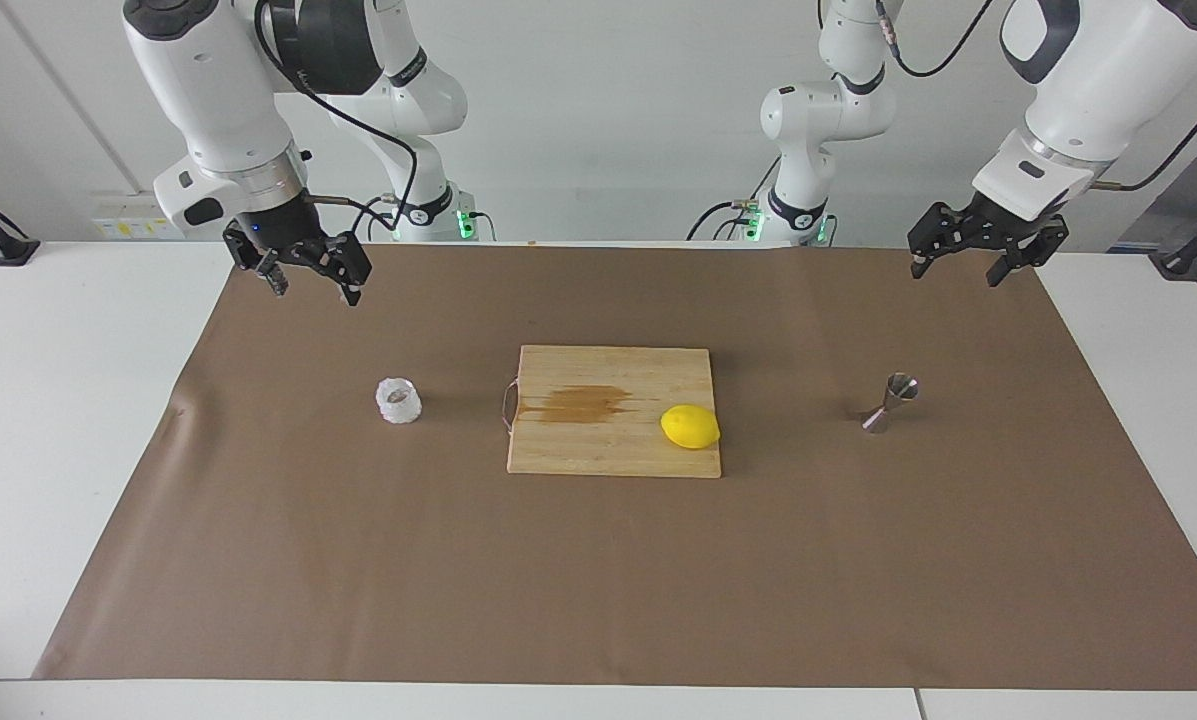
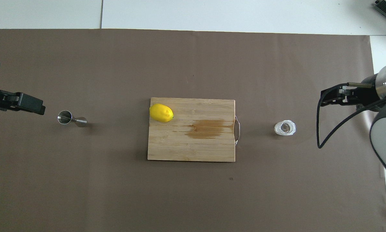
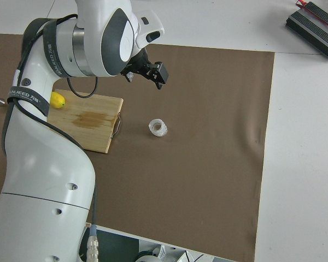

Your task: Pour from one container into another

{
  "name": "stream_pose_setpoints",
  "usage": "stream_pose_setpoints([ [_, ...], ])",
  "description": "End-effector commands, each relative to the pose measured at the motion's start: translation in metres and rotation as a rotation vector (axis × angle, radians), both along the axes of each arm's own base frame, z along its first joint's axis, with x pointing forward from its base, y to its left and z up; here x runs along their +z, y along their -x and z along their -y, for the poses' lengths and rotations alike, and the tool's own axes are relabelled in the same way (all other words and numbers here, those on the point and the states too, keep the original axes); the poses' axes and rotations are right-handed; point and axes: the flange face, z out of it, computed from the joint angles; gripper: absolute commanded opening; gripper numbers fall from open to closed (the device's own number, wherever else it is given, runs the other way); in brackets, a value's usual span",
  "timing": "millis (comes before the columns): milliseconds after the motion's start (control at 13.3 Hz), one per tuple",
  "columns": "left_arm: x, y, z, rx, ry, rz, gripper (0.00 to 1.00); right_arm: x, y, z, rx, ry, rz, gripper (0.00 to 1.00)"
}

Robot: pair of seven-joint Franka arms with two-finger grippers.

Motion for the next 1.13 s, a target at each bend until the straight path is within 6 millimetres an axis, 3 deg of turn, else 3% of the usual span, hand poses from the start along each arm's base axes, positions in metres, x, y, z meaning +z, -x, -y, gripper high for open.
stream_pose_setpoints([
  [0, 0.003, -0.001, 0.001, -0.016, -0.012, -0.001, 1.0, 0.002, 0.007, 0.002, 0.007, -0.029, -0.005, 1.0],
  [904, -0.003, -0.004, -0.008, 0.014, 0.017, -0.014, 1.0, 0.002, 0.007, 0.002, 0.007, -0.029, -0.004, 1.0],
  [1055, -0.008, -0.004, -0.024, 0.044, 0.019, -0.029, 1.0, 0.002, 0.007, 0.001, 0.008, -0.029, -0.004, 1.0],
])
